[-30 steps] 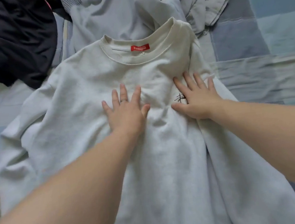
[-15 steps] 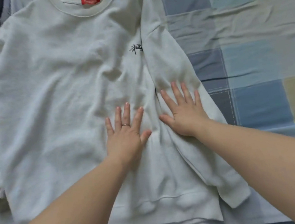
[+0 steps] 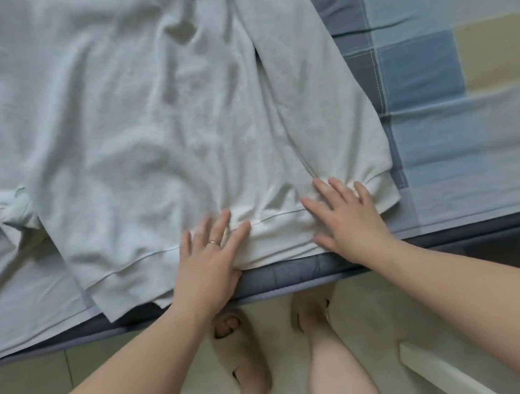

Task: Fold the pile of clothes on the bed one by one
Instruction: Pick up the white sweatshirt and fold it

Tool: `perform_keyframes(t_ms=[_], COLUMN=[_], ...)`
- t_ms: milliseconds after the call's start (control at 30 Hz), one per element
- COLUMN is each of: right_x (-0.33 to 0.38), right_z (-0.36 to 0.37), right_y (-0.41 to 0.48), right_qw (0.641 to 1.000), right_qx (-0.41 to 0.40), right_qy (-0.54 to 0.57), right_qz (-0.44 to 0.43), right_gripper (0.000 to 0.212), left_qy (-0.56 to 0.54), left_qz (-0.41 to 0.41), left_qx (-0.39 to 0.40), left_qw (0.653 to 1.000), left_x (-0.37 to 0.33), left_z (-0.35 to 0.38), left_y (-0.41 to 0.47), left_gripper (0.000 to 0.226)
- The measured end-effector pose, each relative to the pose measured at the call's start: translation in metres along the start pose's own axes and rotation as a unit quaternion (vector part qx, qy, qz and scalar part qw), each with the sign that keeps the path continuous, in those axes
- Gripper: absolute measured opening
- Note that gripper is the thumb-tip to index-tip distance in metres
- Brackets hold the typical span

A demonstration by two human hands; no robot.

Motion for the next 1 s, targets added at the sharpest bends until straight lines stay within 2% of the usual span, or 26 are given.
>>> perform_keyframes(t_ms=[100, 167, 333, 367, 467, 533, 600, 667, 733, 833, 867, 933, 1000], right_x=[0.017, 0.028, 0.035, 0.035, 0.039, 0.040, 0.041, 0.037, 0.028, 0.029, 0.038, 0.070, 0.117], right_z=[-0.001, -0.001, 0.007, 0.006, -0.007, -0.015, -0.018, -0.012, -0.007, -0.015, -0.023, -0.044, -0.060], right_y=[0.006, 0.010, 0.011, 0.010, 0.007, 0.002, -0.007, -0.020, -0.029, -0.029, -0.026, -0.018, -0.010], right_qw=[0.994, 0.990, 0.994, 0.993, 0.981, 0.973, 0.969, 0.972, 0.984, 0.994, 0.995, 0.998, 0.993], right_qx=[-0.103, -0.133, -0.057, -0.070, -0.174, -0.221, -0.239, -0.226, -0.162, -0.045, -0.028, -0.046, -0.069], right_qy=[-0.022, -0.044, -0.076, -0.083, -0.081, -0.068, -0.064, -0.064, -0.069, -0.051, -0.033, 0.023, 0.082], right_qz=[0.015, 0.019, 0.052, 0.054, 0.037, 0.019, 0.001, 0.000, 0.030, 0.087, 0.086, 0.044, -0.042], right_gripper=[0.056, 0.052, 0.079, 0.074, 0.033, 0.016, 0.012, 0.014, 0.014, 0.007, 0.014, 0.032, 0.052], left_qy=[0.001, 0.006, 0.026, 0.025, 0.002, 0.020, 0.057, 0.082, 0.088, 0.024, -0.012, -0.089, -0.194], left_qz=[-0.037, -0.044, -0.105, -0.129, -0.191, -0.178, -0.131, -0.071, -0.039, -0.061, -0.071, -0.110, -0.208], left_qx=[-0.076, -0.121, -0.159, -0.161, -0.153, -0.154, -0.165, -0.155, -0.109, -0.041, -0.045, -0.117, -0.197], left_qw=[0.996, 0.992, 0.981, 0.978, 0.970, 0.972, 0.976, 0.982, 0.989, 0.997, 0.996, 0.983, 0.938], left_x=[0.034, 0.052, 0.084, 0.090, 0.107, 0.111, 0.109, 0.104, 0.098, 0.100, 0.102, 0.108, 0.126], left_z=[0.010, 0.014, 0.018, 0.018, 0.016, 0.013, 0.007, 0.006, 0.008, 0.019, 0.021, 0.019, 0.016], left_y=[-0.022, -0.034, -0.051, -0.054, -0.063, -0.068, -0.071, -0.075, -0.079, -0.087, -0.091, -0.106, -0.121], left_gripper=[0.097, 0.087, 0.073, 0.071, 0.058, 0.048, 0.043, 0.045, 0.045, 0.028, 0.022, 0.033, 0.045])
Point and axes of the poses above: each hand's wrist, its own y-axis towards the middle knuckle, its own z-axis out of the palm, x = y × z, the point moved 5 cm from there along y, towards the middle knuckle, and after that the axes turned 11 degrees about x, right-handed, at the moved point
